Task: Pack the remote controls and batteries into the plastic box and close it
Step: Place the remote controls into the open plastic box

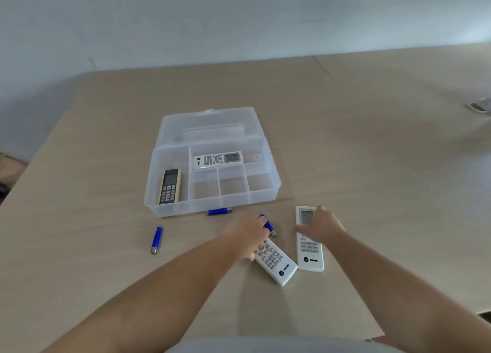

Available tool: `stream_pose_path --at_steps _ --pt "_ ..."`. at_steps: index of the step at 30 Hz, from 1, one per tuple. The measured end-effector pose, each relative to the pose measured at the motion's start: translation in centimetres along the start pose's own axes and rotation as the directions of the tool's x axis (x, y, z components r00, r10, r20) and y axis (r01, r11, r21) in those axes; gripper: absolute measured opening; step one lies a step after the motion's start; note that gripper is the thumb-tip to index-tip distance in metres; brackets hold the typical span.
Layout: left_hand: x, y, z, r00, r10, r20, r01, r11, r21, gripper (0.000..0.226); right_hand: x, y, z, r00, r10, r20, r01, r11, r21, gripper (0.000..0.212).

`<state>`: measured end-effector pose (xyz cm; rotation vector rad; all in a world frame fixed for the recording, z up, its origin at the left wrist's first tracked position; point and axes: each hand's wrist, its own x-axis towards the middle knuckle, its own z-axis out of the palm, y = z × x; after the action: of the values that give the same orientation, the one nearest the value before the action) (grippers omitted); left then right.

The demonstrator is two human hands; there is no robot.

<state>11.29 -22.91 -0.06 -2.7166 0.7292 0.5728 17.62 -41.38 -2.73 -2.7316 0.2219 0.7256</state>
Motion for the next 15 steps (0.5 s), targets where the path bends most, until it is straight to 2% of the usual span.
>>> stream_pose_path --at_steps 4,9,12,15 --pt "0.5 -0.1 0.1 1.000 -0.009 -0.006 0.009 1.000 0.028 0.070 -0.5 -0.5 0.9 1.000 0.008 -0.017 -0.006 0.992 0.123 0.070" --pt "0.5 0.1 0.7 0.997 -0.043 0.057 0.049 0.993 -0.108 0.076 -0.1 0.5 0.8 0.999 -0.050 -0.011 0.051 0.947 0.316 0.054" --pt "0.3 0.0 0.8 0.991 -0.036 0.131 0.067 0.969 -0.237 0.062 0.8 1.3 0.1 0.999 -0.037 0.002 0.030 0.849 0.527 0.047" --pt "-0.5 -0.8 0.3 0.974 -0.064 0.218 0.147 0.909 -0.391 0.052 1.5 1.0 -1.2 0.999 -0.022 -0.034 0.040 0.729 0.683 0.037"
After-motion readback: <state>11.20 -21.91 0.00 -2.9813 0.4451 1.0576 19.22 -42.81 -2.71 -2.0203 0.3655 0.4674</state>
